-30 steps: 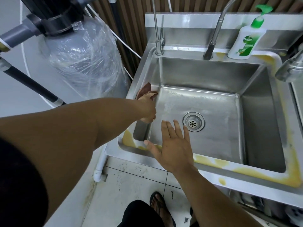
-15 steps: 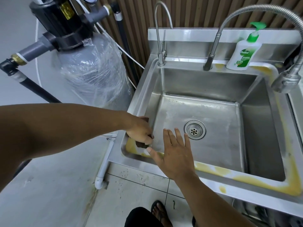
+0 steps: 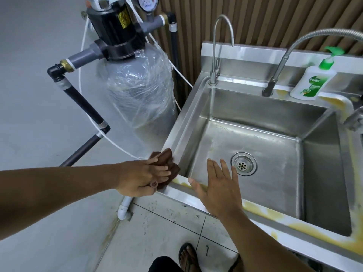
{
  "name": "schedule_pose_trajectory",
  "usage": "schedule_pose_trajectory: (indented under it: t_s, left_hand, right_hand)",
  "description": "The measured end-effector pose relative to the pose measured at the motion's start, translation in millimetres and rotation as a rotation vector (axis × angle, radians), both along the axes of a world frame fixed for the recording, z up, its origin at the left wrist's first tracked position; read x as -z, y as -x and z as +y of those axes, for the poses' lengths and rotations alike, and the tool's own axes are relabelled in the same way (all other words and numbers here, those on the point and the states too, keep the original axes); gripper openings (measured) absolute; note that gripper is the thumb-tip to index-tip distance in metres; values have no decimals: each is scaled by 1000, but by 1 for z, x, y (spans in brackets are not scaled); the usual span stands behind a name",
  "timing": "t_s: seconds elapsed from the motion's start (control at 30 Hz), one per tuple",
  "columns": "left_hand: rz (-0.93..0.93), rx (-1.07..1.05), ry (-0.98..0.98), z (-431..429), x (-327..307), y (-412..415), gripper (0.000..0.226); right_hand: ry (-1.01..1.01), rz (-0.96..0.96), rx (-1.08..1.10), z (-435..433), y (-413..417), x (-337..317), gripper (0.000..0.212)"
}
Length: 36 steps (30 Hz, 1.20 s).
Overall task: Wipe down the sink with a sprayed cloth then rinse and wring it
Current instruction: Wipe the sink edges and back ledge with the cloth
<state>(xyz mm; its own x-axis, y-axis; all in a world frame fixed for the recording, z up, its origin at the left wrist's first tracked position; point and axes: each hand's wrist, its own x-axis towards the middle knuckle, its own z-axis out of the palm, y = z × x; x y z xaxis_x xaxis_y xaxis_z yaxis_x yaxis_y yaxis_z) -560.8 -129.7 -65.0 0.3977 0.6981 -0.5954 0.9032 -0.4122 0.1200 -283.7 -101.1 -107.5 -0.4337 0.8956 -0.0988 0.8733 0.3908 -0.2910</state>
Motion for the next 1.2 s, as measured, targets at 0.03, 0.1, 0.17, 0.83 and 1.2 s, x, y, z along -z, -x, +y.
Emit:
schedule_pose_trajectory:
  t_s: [0.03, 0.1, 0.17, 0.83, 1.2]
  left_hand:
    - [0, 29, -47, -9, -2, -1, 72]
    - [-60, -6, -56, -29, -3, -10, 77]
    - [-77, -96, -123, -37, 2, -28, 82]
    - [-118, -589, -265, -55, 19, -85, 83]
    - [-103, -640, -325, -50, 31, -112, 71]
  right_hand:
    - [-8, -1, -1, 0, 0, 0, 97]
    - [-10, -11, -11, -1, 0, 2, 98]
    - [1, -6, -13, -2, 0, 2, 98]
    - [-23, 72, -169, -15, -38, -7, 101]
    - [-54, 50, -152, -15, -36, 1, 96]
